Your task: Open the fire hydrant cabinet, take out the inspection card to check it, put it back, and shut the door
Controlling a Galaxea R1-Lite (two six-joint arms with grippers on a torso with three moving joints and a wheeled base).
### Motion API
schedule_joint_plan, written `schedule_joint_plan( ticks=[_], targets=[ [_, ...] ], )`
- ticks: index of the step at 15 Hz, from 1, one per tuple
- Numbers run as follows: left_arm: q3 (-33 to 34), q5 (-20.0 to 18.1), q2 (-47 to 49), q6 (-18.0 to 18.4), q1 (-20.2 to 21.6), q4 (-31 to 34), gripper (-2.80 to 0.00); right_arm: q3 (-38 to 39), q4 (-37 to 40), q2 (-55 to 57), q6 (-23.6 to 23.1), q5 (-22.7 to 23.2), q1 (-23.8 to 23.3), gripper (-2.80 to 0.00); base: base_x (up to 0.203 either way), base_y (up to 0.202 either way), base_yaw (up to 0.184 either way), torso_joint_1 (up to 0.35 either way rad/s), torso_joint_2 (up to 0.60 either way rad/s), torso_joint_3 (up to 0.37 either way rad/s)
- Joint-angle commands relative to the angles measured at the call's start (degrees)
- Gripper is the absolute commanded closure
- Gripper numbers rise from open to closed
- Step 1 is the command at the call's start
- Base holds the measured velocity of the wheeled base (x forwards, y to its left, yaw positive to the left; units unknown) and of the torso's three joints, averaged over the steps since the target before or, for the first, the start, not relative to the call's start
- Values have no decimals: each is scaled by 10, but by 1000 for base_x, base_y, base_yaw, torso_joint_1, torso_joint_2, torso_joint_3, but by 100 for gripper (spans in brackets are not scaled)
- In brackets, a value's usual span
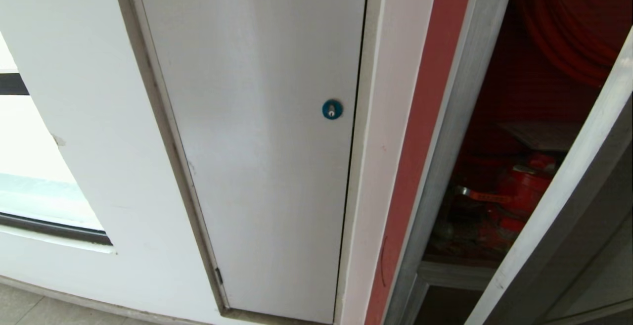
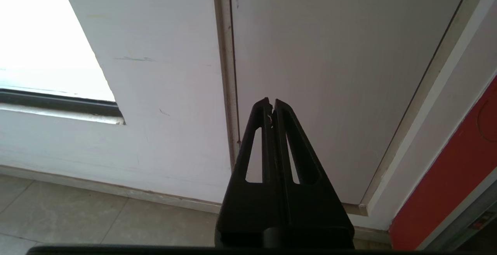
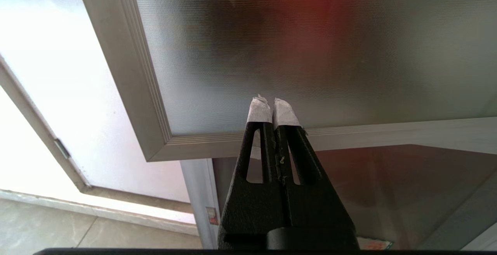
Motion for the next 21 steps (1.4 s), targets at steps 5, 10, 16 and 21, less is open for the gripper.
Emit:
schedule_joint_plan(
  ticks=[5, 10, 16, 21],
  targets=[
    [3, 0, 0, 0, 0, 0, 0, 0, 0, 0, -1, -1, 0, 0, 0, 0, 0, 0, 0, 0],
    [3, 0, 1, 0, 0, 0, 0, -106, 44, 6, -1, -10, 0, 0, 0, 0, 0, 0, 0, 0],
    [3, 1, 1, 0, 0, 0, 0, -393, 223, 192, 24, 224, 2, 0, 0, 0, 0, 0, 0, 0],
    [3, 0, 0, 0, 0, 0, 0, -518, 235, 401, 26, 374, 3, 0, 0, 0, 0, 0, 0, 0]
  ],
)
